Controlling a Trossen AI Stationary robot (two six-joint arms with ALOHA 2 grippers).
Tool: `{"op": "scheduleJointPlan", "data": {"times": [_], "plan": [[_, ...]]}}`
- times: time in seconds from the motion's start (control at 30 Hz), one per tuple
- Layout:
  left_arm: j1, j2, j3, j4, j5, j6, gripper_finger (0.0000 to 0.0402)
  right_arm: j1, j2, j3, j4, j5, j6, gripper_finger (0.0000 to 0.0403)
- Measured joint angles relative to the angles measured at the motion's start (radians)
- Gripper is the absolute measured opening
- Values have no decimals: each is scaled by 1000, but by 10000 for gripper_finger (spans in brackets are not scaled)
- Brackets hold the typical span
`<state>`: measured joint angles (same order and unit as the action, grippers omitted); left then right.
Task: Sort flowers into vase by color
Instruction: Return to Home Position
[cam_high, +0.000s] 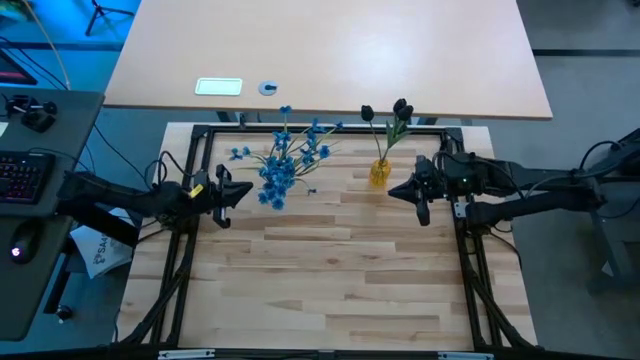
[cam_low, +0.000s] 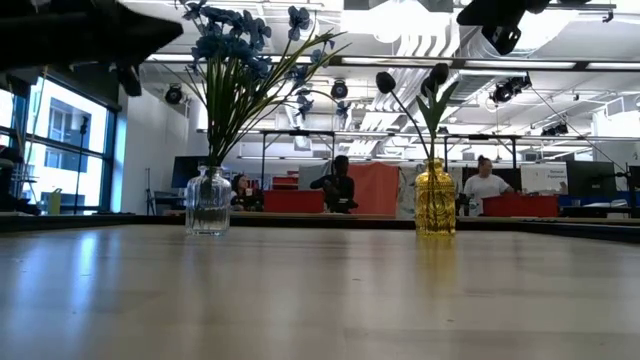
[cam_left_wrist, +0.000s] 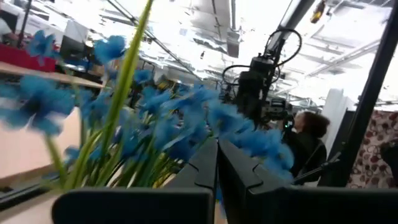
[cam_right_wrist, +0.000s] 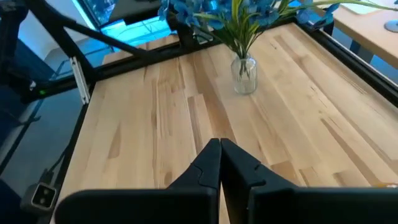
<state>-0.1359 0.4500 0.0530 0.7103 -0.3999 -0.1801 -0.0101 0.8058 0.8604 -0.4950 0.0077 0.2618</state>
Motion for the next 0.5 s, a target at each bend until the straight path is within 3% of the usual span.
{"op": "scheduleJointPlan", "data": {"times": [0.3,0.5], "plan": [[33,-52,-42,-75,11,-46,0,-1,-4,-4,4,-10,-39,0],[33,-52,-41,-130,117,-45,0,0,-51,-132,88,-80,17,0]]}}
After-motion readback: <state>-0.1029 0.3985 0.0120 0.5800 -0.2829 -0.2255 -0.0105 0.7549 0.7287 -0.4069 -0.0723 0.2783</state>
